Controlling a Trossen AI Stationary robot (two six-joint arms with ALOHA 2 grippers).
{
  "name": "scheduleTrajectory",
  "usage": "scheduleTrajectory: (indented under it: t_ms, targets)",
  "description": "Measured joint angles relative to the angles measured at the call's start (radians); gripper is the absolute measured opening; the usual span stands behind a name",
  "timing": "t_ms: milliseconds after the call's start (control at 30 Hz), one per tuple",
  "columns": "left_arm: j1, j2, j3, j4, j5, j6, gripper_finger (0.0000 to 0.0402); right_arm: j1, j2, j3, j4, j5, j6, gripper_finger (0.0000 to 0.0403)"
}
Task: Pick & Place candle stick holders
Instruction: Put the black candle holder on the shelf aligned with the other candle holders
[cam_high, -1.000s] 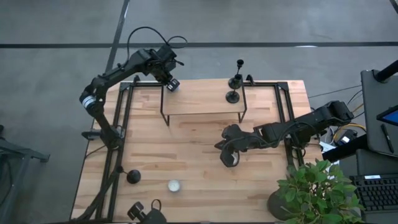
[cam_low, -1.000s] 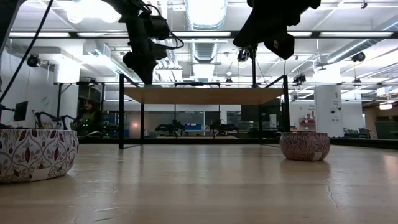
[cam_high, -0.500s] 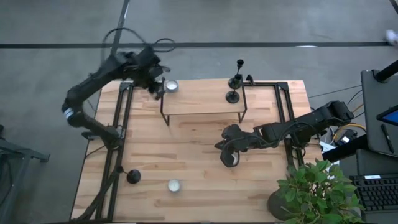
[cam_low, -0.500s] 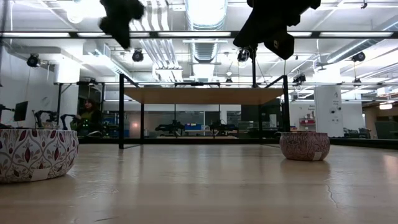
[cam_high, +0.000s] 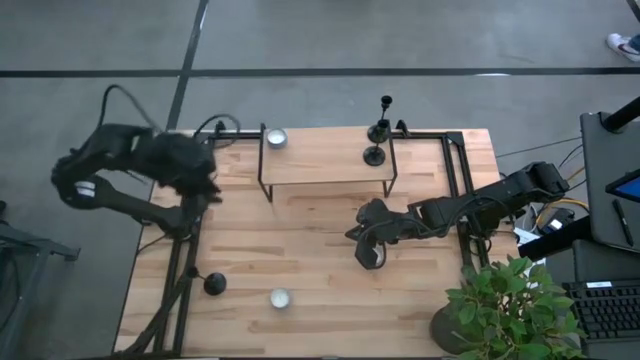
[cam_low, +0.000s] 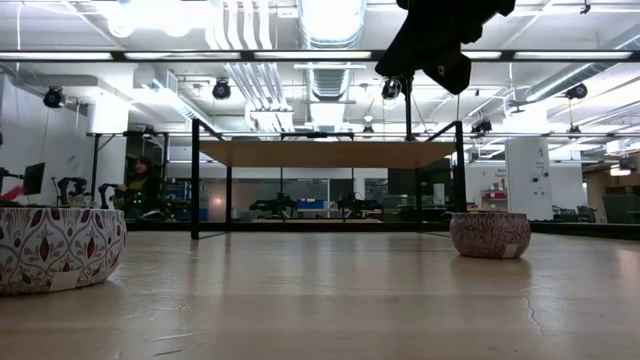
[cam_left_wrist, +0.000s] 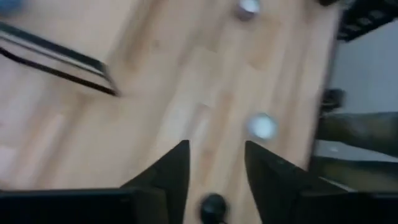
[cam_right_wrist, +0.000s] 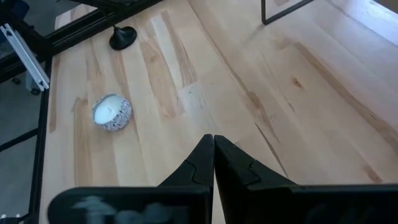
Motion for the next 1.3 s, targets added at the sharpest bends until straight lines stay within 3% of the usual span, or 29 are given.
scheduleTrajectory:
  t_ms: [267, 567, 800, 1300]
  targets:
    - [-0.340, 0.038, -0.005, -0.001, 0.089, -0.352, 0.0232, 0.000, 0.000, 0.000, 0.000, -0.001, 0.001, 0.0008]
    - [-0.680, 0.174, -0.053, -0.001, 0.066, -0.588, 0.0250, 0.000, -0.001, -0.002, 0.000, 0.005, -0.010, 0.0008]
    - [-0.768, 0.217, -0.171, -0.001, 0.066, -0.655, 0.0250, 0.000, -0.001, -0.003, 0.001, 0.006, -0.015, 0.0008]
    - [-0.768, 0.198, -0.284, 0.000, 0.074, -0.625, 0.0250, 0.000, -0.001, -0.003, 0.004, -0.005, -0.009, 0.0008]
